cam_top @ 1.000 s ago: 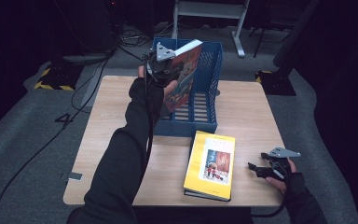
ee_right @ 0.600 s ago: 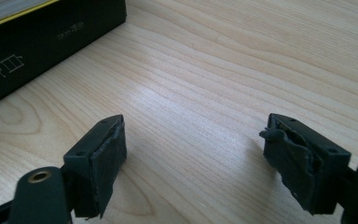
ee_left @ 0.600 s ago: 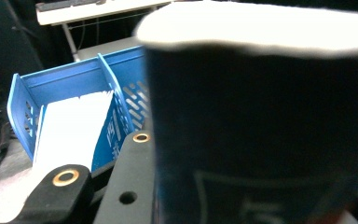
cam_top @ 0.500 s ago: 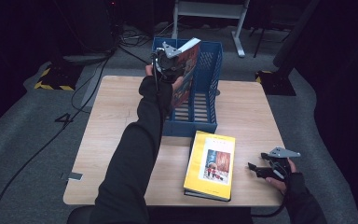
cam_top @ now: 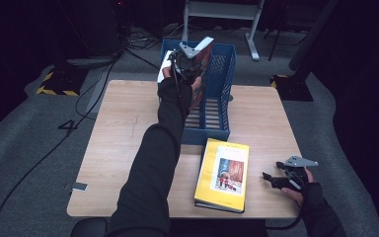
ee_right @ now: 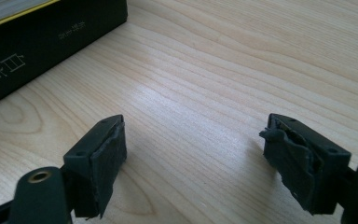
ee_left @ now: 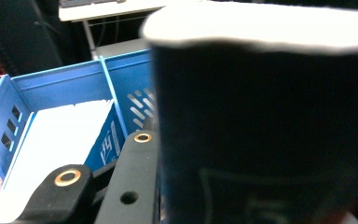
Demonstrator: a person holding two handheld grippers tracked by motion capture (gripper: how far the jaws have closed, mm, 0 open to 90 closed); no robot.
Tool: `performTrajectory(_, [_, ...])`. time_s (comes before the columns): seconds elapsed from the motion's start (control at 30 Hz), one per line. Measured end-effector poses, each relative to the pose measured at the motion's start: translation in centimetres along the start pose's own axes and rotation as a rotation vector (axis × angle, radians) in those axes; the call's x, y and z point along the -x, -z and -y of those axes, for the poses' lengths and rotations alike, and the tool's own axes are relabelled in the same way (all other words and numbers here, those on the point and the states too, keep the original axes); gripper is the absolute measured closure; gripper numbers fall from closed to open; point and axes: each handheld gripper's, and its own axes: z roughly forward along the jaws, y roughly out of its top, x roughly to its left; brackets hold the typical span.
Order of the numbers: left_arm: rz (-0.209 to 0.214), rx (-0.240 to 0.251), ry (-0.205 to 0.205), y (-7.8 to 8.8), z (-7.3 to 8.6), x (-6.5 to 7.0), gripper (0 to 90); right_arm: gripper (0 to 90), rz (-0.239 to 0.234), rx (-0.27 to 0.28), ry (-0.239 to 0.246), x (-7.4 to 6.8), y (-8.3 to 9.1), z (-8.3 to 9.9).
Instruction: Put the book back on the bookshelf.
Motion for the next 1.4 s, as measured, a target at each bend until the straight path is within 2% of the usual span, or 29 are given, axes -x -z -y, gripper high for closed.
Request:
performTrajectory(0.07, [-0.023,-0.003,0.011,-0.5,0.1,0.2,73.8,21.3,0.0,0.001,0.001,0.0,0.0,0.0])
performTrajectory(0.1, [-0.019,-0.004,0.019,-0.7,0.1,0.3,73.8,21.3,0.0,0.001,0.001,0.0,0.0,0.0])
performTrajectory(0.17, [-0.041,-0.006,0.015,-1.1,0.1,0.6,73.8,21.3,-0.001,0.0,0.002,0.0,0.0,0.0])
performTrajectory(0.27, [-0.047,-0.001,0.023,-1.4,0.1,0.8,73.8,21.3,-0.001,0.0,0.002,0.0,0.0,0.0])
performTrajectory(0.37, [-0.08,0.007,0.037,-2.3,0.2,1.4,73.7,21.3,-0.001,0.0,0.003,0.0,0.0,0.0])
performTrajectory(0.47, [-0.088,0.011,0.038,-2.7,0.3,1.5,73.7,21.3,-0.002,0.0,0.003,0.0,0.0,0.0])
performTrajectory(0.73, [-0.132,0.009,0.082,-4.1,1.7,2.3,73.6,21.3,-0.004,0.001,0.003,0.0,0.0,0.0])
performTrajectory(0.83, [-0.122,0.011,0.095,-4.4,2.1,2.4,73.5,21.4,-0.004,-0.001,0.009,-0.1,0.0,0.0])
performTrajectory(0.93, [-0.114,0.012,0.096,-4.5,2.5,2.3,73.6,21.5,0.004,0.009,0.036,-0.4,0.0,0.0])
performTrajectory(1.4, [-0.092,-0.003,0.11,-5.1,5.1,2.3,73.4,21.5,-0.013,0.004,0.024,-0.3,0.0,0.0])
